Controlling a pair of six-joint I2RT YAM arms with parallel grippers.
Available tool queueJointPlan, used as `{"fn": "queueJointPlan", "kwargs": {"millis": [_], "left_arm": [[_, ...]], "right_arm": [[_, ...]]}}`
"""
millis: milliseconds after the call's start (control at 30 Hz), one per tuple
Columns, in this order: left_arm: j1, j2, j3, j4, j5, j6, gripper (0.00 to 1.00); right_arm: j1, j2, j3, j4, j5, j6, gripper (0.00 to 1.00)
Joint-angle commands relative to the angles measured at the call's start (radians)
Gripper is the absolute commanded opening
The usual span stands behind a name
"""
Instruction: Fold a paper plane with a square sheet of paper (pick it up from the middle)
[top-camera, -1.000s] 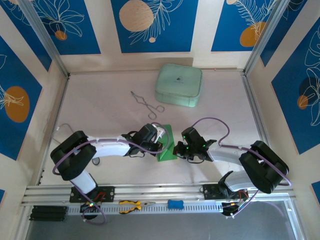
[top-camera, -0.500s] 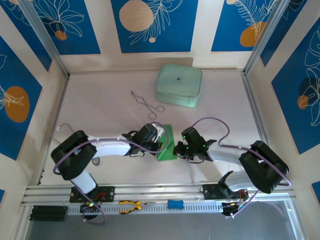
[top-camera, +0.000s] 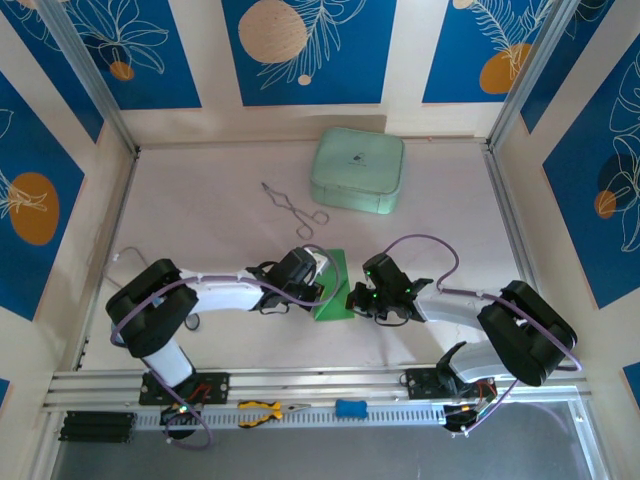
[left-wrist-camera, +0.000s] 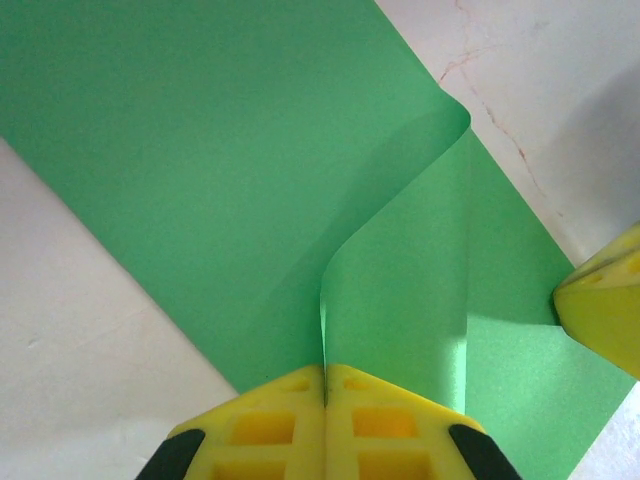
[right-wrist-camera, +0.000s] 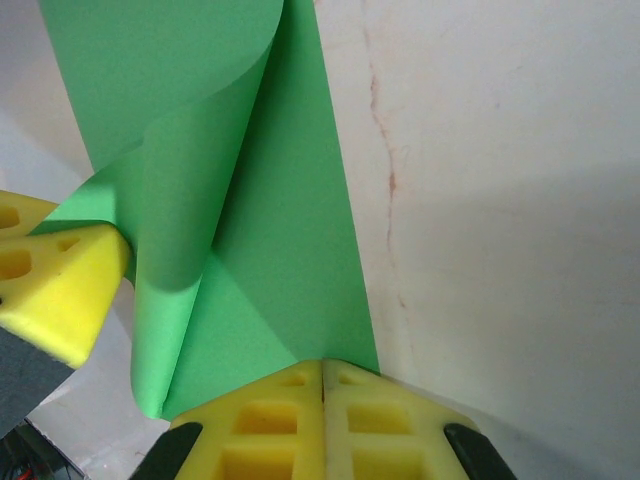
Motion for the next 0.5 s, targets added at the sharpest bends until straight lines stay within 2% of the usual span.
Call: {"fn": "queueJointPlan", "kwargs": {"millis": [0,467], "left_arm": [[0.015,0.012,0.016,-0.021,-0.012,0.009,0.02],[0.015,0.037,-0.011,-0.006,0.034,-0.047,0.0]], "right_arm": [[-0.005,0.022,-0.001,-0.082,-0.004,-0.018,0.0],[-0.008,-0.064,0.034,-0.092,-0.104,-0.072,0.0]]}}
